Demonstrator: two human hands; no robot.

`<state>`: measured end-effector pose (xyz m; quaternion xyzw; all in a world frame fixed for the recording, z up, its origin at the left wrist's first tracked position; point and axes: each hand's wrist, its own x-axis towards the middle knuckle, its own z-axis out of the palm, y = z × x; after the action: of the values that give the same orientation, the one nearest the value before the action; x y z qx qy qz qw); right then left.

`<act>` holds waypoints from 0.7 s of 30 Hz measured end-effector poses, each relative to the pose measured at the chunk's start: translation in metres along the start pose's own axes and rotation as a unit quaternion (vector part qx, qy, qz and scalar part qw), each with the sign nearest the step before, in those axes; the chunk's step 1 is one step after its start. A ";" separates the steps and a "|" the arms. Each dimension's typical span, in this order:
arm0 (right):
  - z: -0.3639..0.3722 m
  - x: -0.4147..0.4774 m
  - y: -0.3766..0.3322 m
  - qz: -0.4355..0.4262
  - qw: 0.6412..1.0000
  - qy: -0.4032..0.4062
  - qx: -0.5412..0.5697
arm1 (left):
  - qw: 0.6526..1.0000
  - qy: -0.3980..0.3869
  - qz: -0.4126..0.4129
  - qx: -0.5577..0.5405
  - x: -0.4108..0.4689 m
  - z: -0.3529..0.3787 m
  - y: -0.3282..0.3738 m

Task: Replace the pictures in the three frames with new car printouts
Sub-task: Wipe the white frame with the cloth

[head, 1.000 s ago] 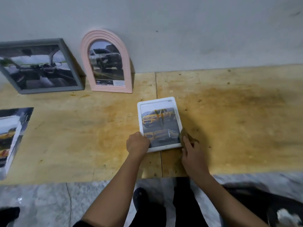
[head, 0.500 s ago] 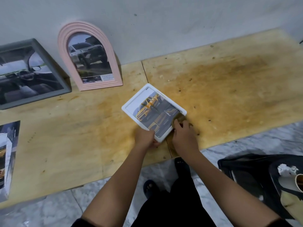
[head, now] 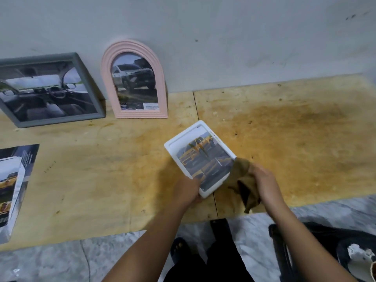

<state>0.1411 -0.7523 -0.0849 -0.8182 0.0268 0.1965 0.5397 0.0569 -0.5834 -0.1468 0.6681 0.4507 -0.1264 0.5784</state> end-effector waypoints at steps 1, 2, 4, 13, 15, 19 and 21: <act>-0.004 0.012 -0.009 -0.010 0.999 0.020 0.023 | 0.999 0.017 0.029 0.014 0.001 -0.001 -0.002; -0.006 0.024 -0.015 -0.025 0.999 0.032 0.021 | 0.997 0.040 0.055 0.020 0.001 -0.002 -0.004; 0.000 0.051 -0.020 -0.066 0.996 0.041 -0.036 | 0.993 0.089 0.077 0.010 0.000 -0.001 -0.002; 0.066 0.089 0.029 -0.202 0.853 -0.089 -0.473 | 0.947 0.223 0.056 0.223 -0.002 0.023 0.008; 0.069 0.099 0.028 -0.231 0.845 -0.089 -0.475 | 0.947 0.218 0.049 0.232 -0.003 0.025 0.008; 0.079 0.125 0.022 -0.280 0.831 -0.093 -0.472 | 0.940 0.233 0.041 0.246 -0.002 0.028 0.007; 0.088 0.140 0.014 -0.290 0.833 -0.103 -0.460 | 0.941 0.232 0.034 0.242 -0.001 0.027 0.007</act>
<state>0.2410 -0.6564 -0.1764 -0.9171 -0.3613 0.1037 0.1326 0.0709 -0.6076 -0.1501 0.8135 0.5056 -0.0534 0.2824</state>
